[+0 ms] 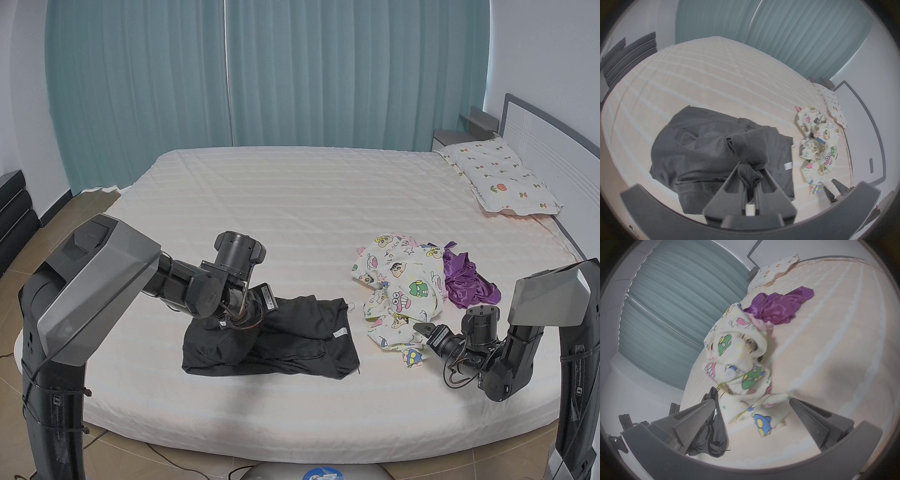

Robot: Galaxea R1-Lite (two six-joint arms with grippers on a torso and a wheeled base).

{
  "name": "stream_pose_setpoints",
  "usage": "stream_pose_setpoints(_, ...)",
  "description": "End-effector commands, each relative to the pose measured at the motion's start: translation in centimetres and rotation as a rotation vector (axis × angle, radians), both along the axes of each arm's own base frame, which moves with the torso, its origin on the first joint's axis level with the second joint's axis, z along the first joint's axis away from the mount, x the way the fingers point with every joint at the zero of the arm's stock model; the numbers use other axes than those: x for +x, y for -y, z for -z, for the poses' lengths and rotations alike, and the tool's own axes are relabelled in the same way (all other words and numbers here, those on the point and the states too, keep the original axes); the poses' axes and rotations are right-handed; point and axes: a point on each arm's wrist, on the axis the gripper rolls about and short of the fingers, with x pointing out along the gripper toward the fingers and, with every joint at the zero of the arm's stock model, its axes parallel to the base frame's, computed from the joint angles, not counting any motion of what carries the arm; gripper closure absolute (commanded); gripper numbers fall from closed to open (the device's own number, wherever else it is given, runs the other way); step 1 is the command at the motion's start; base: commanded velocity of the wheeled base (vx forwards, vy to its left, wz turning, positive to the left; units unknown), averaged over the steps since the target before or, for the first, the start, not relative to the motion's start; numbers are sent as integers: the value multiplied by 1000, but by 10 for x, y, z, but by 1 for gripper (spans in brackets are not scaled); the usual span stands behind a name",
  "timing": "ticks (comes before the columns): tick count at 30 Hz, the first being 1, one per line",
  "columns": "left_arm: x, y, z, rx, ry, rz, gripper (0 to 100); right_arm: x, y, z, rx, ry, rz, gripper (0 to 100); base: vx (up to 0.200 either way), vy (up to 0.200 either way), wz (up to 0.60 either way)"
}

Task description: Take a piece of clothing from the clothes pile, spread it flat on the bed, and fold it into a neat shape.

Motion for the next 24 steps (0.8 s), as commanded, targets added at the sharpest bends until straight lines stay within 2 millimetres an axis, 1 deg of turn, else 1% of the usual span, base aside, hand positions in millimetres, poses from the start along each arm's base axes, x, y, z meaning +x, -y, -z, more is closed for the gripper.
stream_pose_setpoints(1,7,23,9,-2,-5,30,100,0,-1,0,0,-1,-2,0,0,0,0)
stream_pose_setpoints(3,9,29,10,-8,-9,31,100,0,-1,0,0,-1,-2,0,0,0,0)
stream_pose_setpoints(6,14,33,11,-34,-14,4,100,0,-1,1,-1,-2,-2,0,0,0,0)
stream_pose_setpoints(8,14,36,14,-34,-29,2,100,0,-1,1,-1,-2,-2,0,0,0,0)
stream_pose_setpoints(14,17,39,18,-37,-37,0,100,-1,-2,1,-1,-4,-7,0,0,0,0)
stream_pose_setpoints(15,17,40,19,-36,-38,2,0,-1,-2,1,-1,-4,-7,0,0,0,0)
stream_pose_setpoints(20,15,51,12,-98,-37,-12,0,-1,-3,3,-3,-8,-7,0,0,0,0)
stream_pose_setpoints(24,14,52,9,-108,-32,-19,0,-1,-2,4,-3,-11,-7,0,0,0,0)
